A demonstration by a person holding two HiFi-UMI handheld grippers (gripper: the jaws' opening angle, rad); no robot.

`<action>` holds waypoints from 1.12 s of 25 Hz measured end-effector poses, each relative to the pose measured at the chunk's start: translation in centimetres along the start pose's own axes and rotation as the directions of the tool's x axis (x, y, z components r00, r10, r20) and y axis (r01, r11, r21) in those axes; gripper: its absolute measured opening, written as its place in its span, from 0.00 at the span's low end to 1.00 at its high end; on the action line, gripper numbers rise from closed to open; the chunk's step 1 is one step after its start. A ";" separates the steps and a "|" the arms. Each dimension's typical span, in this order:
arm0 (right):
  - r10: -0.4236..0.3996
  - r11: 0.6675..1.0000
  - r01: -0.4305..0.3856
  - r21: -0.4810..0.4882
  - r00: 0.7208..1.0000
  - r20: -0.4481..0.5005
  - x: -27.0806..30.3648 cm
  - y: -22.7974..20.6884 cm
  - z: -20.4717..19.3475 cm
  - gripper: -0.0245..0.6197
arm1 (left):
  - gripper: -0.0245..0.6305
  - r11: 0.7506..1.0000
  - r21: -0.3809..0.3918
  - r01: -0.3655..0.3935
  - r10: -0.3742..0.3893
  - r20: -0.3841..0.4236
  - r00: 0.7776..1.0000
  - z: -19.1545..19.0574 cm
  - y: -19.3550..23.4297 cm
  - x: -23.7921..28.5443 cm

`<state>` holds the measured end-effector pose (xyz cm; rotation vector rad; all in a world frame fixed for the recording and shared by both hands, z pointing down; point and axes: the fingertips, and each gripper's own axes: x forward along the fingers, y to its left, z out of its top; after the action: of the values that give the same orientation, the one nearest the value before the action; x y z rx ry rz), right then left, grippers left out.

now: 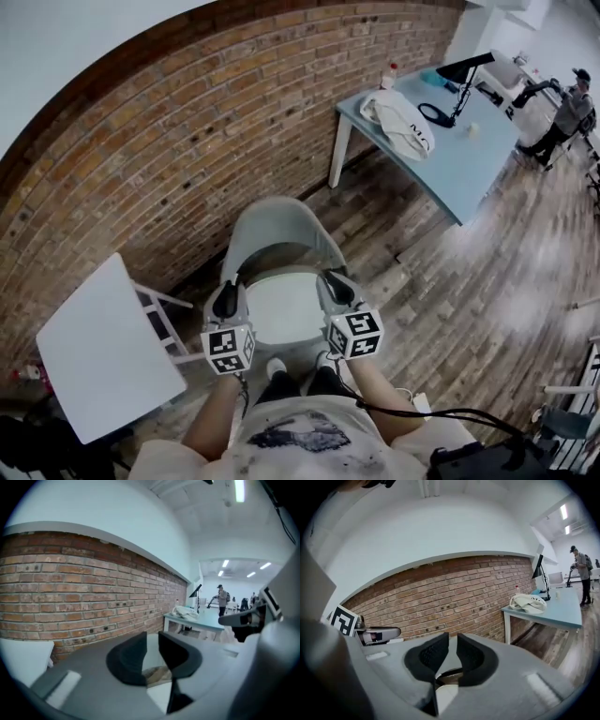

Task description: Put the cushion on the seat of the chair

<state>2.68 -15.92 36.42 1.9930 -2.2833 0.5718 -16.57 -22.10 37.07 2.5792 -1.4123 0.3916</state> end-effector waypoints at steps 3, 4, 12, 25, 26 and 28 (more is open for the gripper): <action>0.003 1.000 -0.002 -0.014 1.000 0.028 -1.5 0.6 2.3 0.11 | 0.12 1.000 0.004 0.011 -0.011 0.034 0.999 2.4 -0.9 -1.3; 0.002 1.000 -0.001 -0.020 0.999 0.040 -1.9 0.7 3.2 0.06 | 0.11 1.000 0.004 0.014 -0.014 0.046 0.999 3.2 -1.0 -1.6; 0.040 0.996 -0.032 -0.078 0.994 0.102 -3.5 1.7 8.3 0.04 | 0.02 0.998 -0.033 0.062 -0.058 0.108 0.992 7.6 -2.6 -3.2; 0.033 0.995 -0.021 -0.100 0.991 0.127 -3.7 1.3 10.1 0.04 | 0.02 0.998 0.010 0.065 -0.066 0.147 0.987 10.1 -3.9 -1.9; 0.031 0.995 -0.019 -0.098 0.992 0.125 -3.7 1.2 10.0 0.04 | 0.02 0.998 0.013 0.068 -0.069 0.146 0.987 10.1 -4.1 -1.7; 0.029 0.995 -0.018 -0.094 0.992 0.120 -3.5 1.0 9.9 0.04 | 0.02 0.997 0.018 0.069 -0.071 0.143 0.987 10.1 -4.2 -1.5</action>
<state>4.26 -15.57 25.98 2.0129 -2.3570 0.3480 -12.30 -21.46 26.93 2.7069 -1.3621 0.2099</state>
